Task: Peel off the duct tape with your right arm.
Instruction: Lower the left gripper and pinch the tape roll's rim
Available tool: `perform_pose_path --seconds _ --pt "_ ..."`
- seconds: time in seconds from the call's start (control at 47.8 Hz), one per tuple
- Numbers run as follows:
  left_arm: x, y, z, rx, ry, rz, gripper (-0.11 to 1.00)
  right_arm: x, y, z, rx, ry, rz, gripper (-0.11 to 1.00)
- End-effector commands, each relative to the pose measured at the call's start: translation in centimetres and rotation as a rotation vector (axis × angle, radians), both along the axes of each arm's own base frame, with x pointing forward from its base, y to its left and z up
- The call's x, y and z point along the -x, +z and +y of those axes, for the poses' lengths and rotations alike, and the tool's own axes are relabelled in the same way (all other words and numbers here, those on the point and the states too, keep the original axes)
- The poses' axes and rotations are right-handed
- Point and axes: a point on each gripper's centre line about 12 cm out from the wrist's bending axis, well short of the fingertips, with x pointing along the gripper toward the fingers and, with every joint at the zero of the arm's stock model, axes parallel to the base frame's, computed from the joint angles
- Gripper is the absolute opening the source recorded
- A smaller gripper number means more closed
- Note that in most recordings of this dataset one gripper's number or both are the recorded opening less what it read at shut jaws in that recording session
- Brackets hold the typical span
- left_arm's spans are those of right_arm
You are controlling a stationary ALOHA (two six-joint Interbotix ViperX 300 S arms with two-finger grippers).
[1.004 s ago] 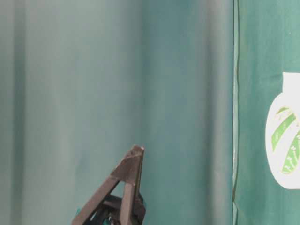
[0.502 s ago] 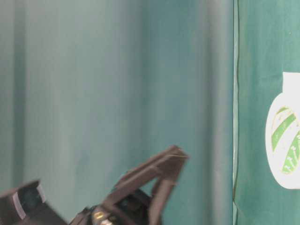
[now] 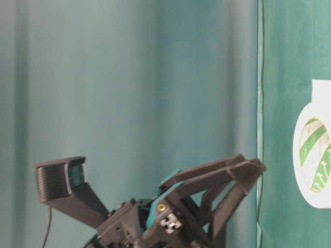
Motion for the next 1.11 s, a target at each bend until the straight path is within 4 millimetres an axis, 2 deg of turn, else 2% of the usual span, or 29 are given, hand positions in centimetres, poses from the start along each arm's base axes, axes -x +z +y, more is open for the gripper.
perform_pose_path --seconds 0.0,0.753,1.087 --pt "-0.6 0.7 -0.1 0.000 -0.002 -0.021 0.92 -0.2 0.4 0.0 0.001 0.002 -0.014 0.70" --pt "-2.3 -7.4 0.1 -0.002 0.003 0.124 0.92 -0.2 0.4 0.0 0.000 0.002 -0.014 0.70" --pt "-2.3 -8.3 0.1 -0.001 0.005 0.137 0.92 -0.2 0.4 0.0 0.000 0.002 -0.014 0.70"
